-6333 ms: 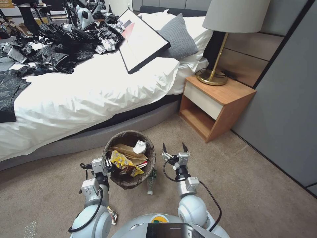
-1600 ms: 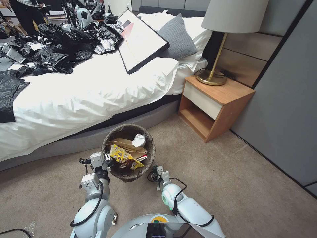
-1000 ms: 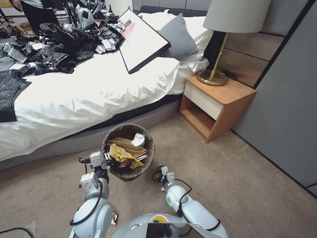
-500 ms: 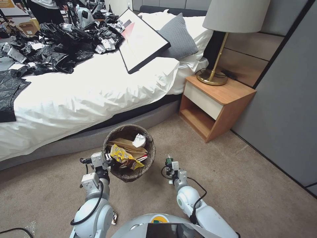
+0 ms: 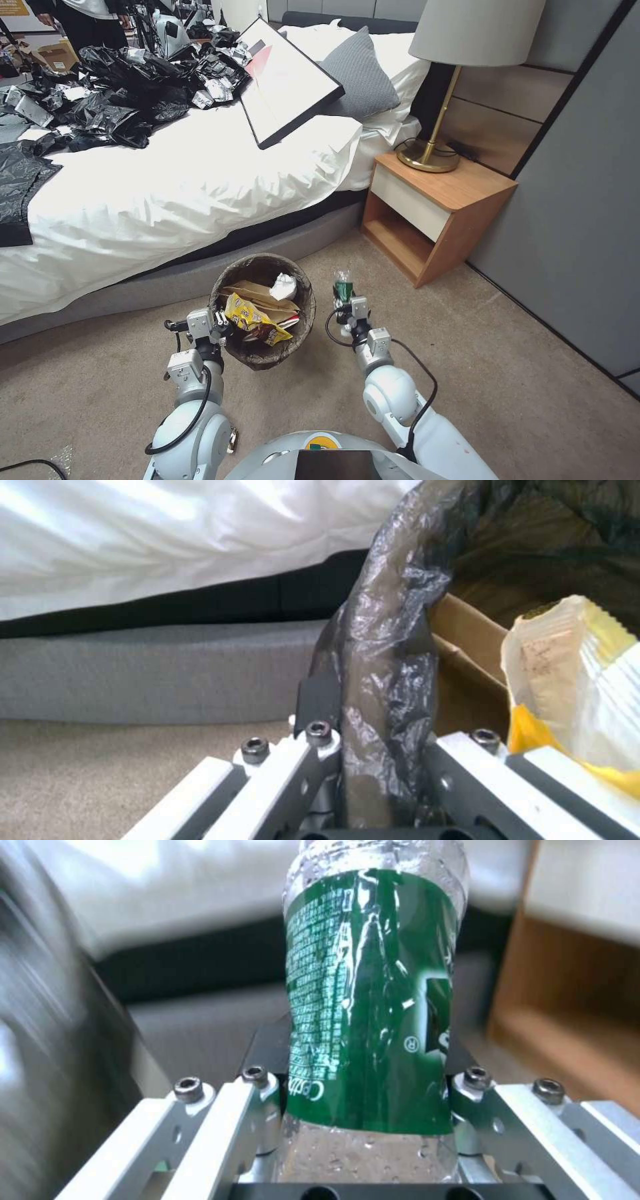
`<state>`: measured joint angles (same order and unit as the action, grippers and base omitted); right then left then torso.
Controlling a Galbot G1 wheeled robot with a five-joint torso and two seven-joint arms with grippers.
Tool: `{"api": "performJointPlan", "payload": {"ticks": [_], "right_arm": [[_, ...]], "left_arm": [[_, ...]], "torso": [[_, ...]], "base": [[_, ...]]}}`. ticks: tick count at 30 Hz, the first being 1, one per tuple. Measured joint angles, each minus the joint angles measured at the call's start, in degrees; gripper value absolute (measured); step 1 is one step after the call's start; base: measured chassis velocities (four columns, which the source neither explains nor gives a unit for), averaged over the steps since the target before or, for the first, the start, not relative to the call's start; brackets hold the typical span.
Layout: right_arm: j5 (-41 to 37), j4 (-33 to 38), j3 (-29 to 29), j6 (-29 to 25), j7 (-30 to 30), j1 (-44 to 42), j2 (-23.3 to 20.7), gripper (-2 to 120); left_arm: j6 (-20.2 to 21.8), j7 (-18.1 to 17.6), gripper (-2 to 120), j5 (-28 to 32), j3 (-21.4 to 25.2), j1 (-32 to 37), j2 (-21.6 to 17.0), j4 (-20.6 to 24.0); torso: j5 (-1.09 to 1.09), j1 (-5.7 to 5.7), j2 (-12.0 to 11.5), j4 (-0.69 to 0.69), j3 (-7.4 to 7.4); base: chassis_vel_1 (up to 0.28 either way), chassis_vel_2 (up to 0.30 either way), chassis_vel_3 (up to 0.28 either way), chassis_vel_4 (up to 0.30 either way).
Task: Pick up the trash bin, then pick up the garbage from the floor and place it into the trash bin.
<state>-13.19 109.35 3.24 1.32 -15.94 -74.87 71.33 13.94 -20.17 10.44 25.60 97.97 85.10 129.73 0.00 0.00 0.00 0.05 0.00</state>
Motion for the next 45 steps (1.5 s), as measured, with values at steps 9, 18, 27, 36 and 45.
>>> {"api": "performJointPlan", "payload": {"ticks": [9, 18, 27, 36, 45], "right_arm": [[1.8, 12.2, -1.5, -2.8, 5.3, 1.2, -1.8, 31], [2.7, 18.0, -4.1, -4.9, 10.9, -0.2, -4.8, 31], [2.9, 18.8, -7.8, -6.1, 15.0, 0.0, -9.6, 29], [3.7, 14.4, -10.3, -7.7, 15.3, 0.7, -9.9, 29], [3.5, 11.7, -10.6, -8.3, 15.2, 1.7, -9.0, 29]], "left_arm": [[1.2, -0.3, 0, -0.1, -1.0, 0.9, 0.2, -0.1], [3.2, -0.6, 0, 1.3, -1.5, 1.6, 0.2, 0.7], [6.2, -0.9, 0, 3.1, -1.8, 2.3, 0.2, 1.9], [7.5, -1.1, 0, 4.0, -2.3, 3.0, 0.2, 3.0], [8.8, -1.0, 0, 5.0, -2.3, 3.8, 0.0, 4.2]], "torso": [[0.00, 0.00, 0.0, 0.01, 0.00], [-0.01, 0.00, 0.0, 0.00, 0.00], [0.00, 0.00, 0.0, 0.00, 0.00], [0.00, 0.00, 0.0, 0.00, 0.00], [0.00, 0.00, 0.0, 0.00, 0.00]], "base": [[0.000, 0.000, 0.000, 0.000], [0.000, 0.000, 0.000, 0.000], [0.000, 0.000, 0.000, 0.000], [0.000, 0.000, 0.000, 0.000], [0.000, 0.000, 0.000, 0.000]]}}
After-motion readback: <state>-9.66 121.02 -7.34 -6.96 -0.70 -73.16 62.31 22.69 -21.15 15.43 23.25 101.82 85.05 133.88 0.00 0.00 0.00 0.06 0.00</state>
